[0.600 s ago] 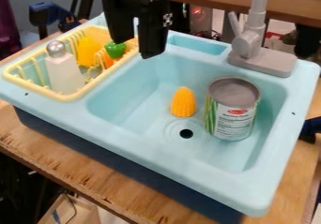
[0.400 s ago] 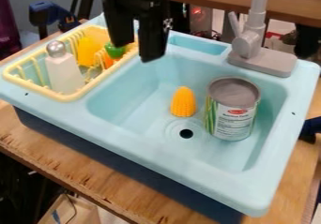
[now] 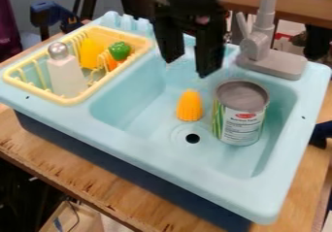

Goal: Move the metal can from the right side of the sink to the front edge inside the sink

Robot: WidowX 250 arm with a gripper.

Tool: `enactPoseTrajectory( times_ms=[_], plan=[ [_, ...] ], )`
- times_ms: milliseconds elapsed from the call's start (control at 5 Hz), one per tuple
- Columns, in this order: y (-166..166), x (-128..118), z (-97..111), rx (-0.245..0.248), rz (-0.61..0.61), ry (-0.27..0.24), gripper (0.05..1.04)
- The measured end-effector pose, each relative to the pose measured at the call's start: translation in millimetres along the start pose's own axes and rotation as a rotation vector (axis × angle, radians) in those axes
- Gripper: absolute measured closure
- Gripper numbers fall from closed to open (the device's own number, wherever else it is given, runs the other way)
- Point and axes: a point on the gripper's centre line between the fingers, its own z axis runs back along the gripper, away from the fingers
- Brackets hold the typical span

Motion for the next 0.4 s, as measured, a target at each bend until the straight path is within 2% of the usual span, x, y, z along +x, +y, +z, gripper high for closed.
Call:
enactPoseTrajectory(
  times_ms=[200,400],
  plan=[
    [-10.7,16.5,-14.9,-0.030,0.011,-0.055,0.081],
    [-10.5,30.1,-22.6,-0.017,0.036,-0.146,0.081]
  ],
)
